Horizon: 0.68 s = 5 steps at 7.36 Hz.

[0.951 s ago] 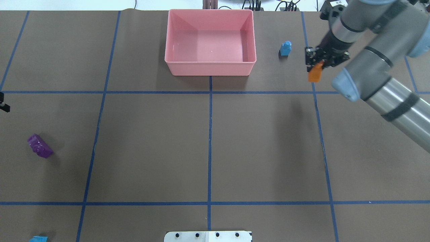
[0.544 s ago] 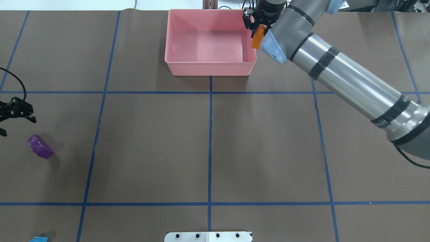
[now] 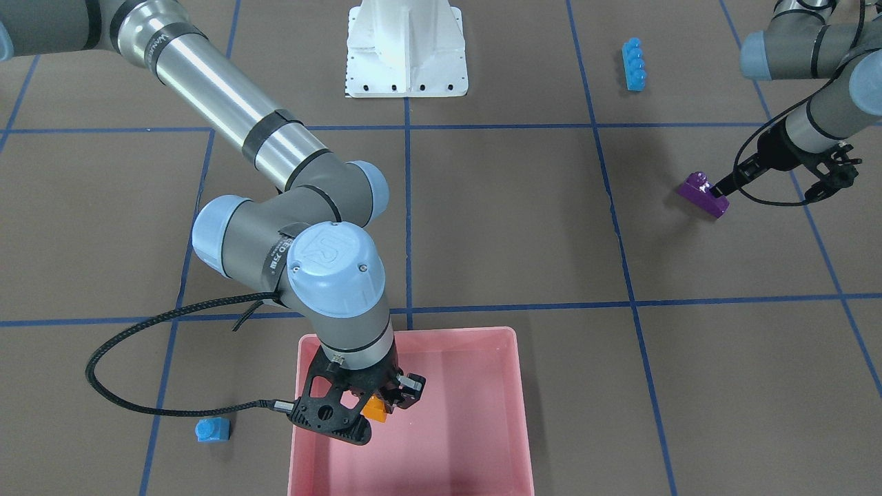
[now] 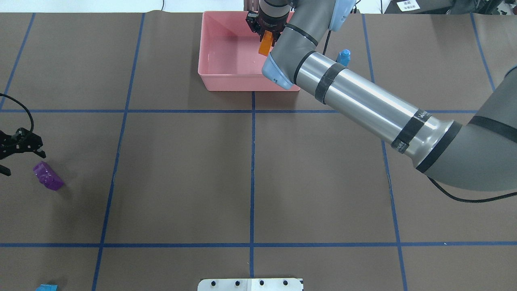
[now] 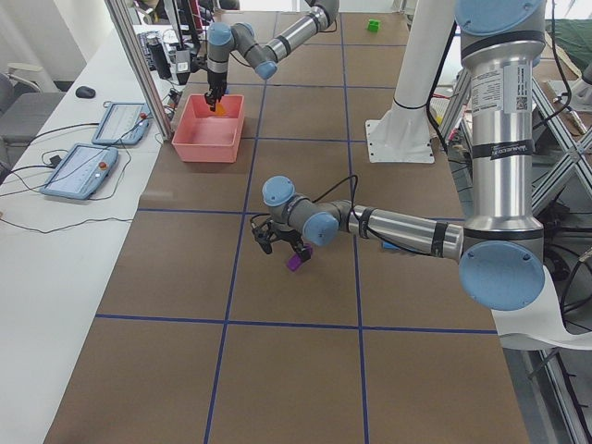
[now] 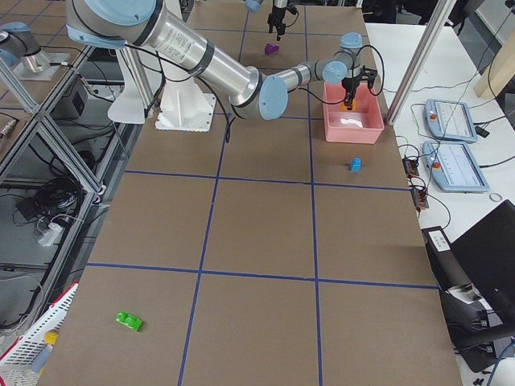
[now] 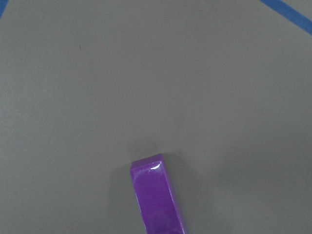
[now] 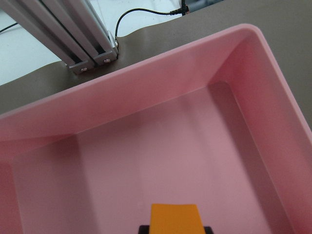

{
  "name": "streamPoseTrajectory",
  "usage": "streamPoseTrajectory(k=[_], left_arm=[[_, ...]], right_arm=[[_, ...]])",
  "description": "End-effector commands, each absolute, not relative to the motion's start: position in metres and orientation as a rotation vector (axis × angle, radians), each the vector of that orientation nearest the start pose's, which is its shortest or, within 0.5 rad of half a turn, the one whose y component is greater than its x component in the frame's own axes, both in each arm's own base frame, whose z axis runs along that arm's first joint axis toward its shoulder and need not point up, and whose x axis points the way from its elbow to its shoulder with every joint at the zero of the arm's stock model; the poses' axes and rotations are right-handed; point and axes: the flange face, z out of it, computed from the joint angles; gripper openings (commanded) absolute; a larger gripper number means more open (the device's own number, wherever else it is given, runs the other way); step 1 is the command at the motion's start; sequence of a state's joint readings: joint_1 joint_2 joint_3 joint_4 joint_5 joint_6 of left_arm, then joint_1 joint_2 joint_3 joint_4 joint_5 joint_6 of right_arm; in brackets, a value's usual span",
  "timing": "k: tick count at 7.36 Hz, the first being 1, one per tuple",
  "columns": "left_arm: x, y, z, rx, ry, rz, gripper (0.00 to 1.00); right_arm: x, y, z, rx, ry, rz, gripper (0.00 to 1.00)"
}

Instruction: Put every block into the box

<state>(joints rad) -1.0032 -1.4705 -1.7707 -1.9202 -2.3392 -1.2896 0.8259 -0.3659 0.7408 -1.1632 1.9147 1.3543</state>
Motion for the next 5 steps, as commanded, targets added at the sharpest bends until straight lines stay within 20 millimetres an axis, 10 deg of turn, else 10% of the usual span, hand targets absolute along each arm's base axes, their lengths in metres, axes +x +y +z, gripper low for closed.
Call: streamPoseTrajectory(k=[1, 5], left_arm=[[0.22, -0.421, 0.57, -0.355, 0.755, -0.555, 1.0], [0.236, -0.414, 0.61, -0.34, 0.75, -0.537, 0.97]], right_arm=[[-0.54, -0.727, 0.167, 0.113, -0.838, 0.44, 1.0], [-0.509, -0.74, 0.155, 0.14, -0.87, 0.45, 1.0]])
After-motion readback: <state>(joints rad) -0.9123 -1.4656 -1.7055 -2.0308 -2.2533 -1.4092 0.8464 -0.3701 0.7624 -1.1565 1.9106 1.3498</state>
